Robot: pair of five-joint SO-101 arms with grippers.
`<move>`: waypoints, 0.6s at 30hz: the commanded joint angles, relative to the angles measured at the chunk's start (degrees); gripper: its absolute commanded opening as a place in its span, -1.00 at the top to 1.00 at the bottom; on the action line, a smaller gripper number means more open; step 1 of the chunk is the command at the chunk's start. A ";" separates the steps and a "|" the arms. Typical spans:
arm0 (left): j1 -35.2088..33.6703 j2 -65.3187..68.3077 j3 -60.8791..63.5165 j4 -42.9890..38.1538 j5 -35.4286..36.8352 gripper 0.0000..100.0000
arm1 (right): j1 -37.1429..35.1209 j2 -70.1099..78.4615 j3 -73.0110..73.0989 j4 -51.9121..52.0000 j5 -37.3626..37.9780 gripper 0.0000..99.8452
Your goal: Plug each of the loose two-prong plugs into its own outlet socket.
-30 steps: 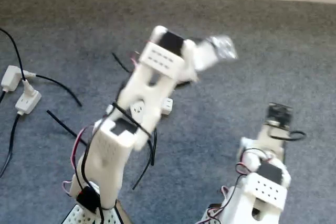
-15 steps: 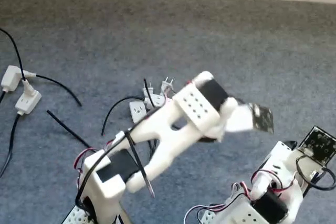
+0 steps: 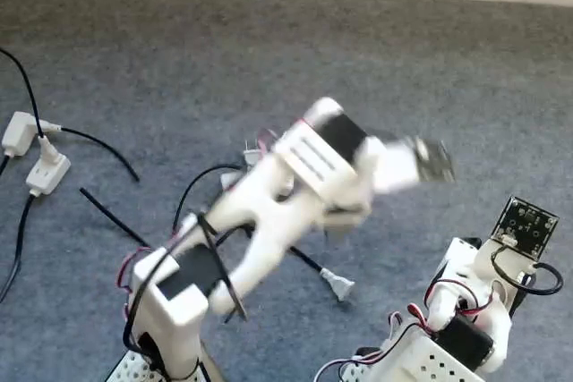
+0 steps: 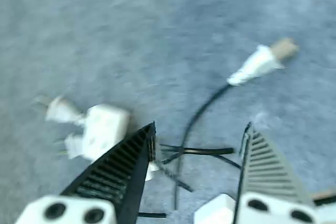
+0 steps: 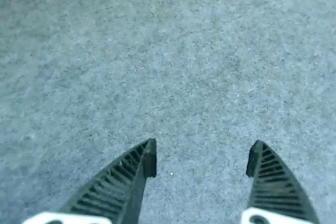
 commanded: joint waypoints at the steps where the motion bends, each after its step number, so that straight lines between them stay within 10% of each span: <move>1: -15.78 -3.38 -6.73 0.26 5.10 0.52 | -0.75 1.27 -3.56 -0.04 2.73 0.45; 13: -57.89 -3.38 3.12 0.35 12.84 0.60 | -18.33 19.74 -20.44 5.93 4.40 0.45; 18: -72.66 -3.30 -2.07 0.00 0.53 0.60 | -33.71 44.62 -34.95 13.76 7.38 0.45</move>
